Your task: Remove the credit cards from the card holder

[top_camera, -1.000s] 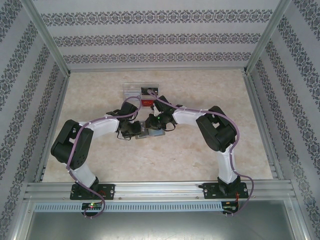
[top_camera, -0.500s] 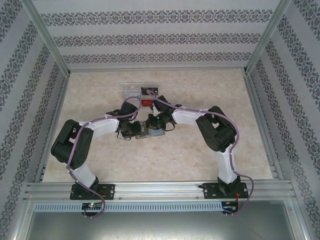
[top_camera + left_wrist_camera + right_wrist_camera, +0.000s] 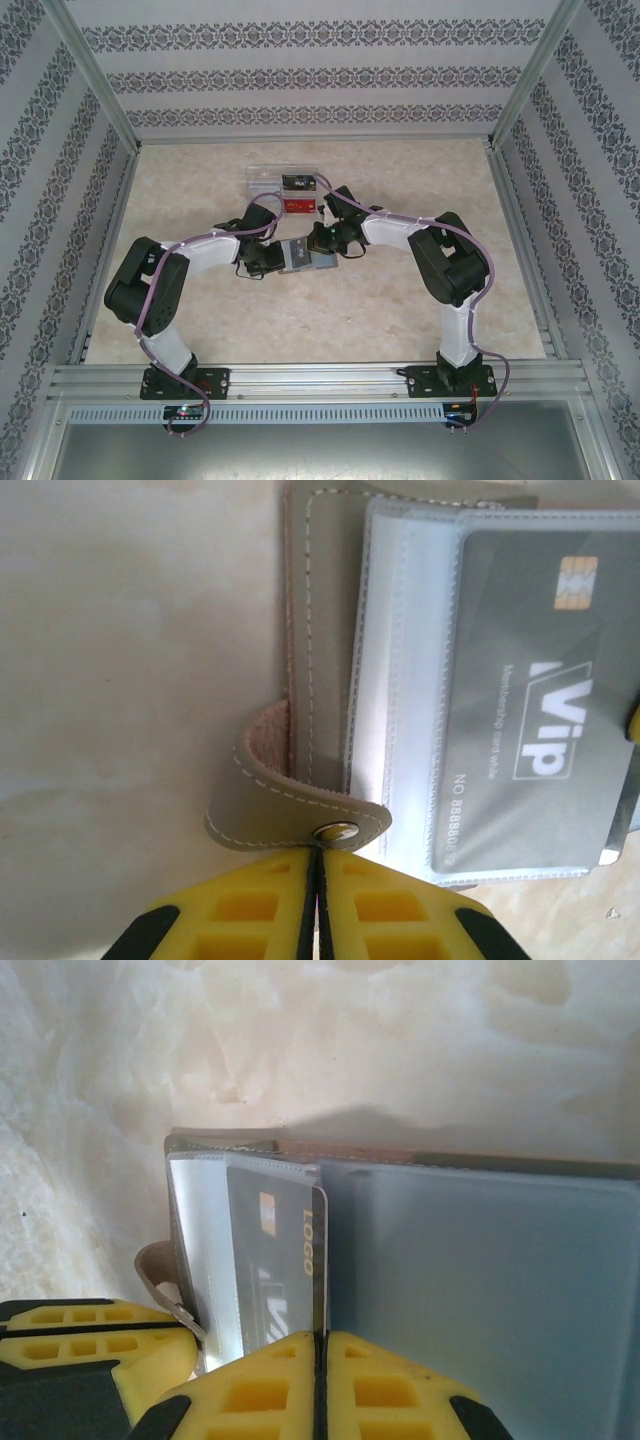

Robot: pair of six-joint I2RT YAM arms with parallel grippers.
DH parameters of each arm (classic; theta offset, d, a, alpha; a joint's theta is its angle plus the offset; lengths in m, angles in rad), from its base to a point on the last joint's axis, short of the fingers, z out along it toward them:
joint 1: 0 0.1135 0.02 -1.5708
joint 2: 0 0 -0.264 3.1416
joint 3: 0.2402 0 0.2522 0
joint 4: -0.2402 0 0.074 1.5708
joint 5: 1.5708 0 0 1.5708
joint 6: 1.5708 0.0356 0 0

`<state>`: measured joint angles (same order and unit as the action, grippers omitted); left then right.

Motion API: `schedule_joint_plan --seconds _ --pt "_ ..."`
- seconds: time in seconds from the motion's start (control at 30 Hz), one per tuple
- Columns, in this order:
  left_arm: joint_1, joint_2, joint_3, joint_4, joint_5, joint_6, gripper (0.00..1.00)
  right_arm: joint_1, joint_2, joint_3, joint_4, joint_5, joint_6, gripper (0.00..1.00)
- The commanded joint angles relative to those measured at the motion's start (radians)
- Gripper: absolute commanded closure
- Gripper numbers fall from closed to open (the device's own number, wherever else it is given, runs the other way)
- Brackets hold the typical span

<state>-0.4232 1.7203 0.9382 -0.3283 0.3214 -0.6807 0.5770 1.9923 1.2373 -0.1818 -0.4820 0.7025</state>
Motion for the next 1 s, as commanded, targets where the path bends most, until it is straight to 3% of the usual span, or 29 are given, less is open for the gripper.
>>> schedule_joint_plan --seconds 0.0,0.13,0.33,0.6,0.73,0.97 --pt "0.003 0.027 0.017 -0.014 -0.004 0.009 0.9 0.012 0.017 0.008 0.003 -0.023 -0.018 0.94" --pt "0.003 0.028 0.022 -0.02 -0.003 0.012 0.9 0.021 0.044 0.019 0.018 -0.032 -0.002 0.85" --pt "0.003 0.035 0.031 -0.026 -0.001 0.017 0.9 0.029 0.069 0.032 0.024 -0.041 0.003 0.85" --pt "0.003 0.015 0.076 -0.051 -0.016 0.025 0.77 0.029 0.06 0.023 0.02 -0.039 -0.001 0.94" --pt "0.003 0.02 0.119 -0.054 -0.009 0.028 0.76 0.029 0.06 0.024 0.024 -0.043 0.0 1.0" --pt "0.001 0.065 0.148 -0.038 0.01 0.026 0.79 0.033 0.052 0.016 0.03 -0.041 0.003 1.0"
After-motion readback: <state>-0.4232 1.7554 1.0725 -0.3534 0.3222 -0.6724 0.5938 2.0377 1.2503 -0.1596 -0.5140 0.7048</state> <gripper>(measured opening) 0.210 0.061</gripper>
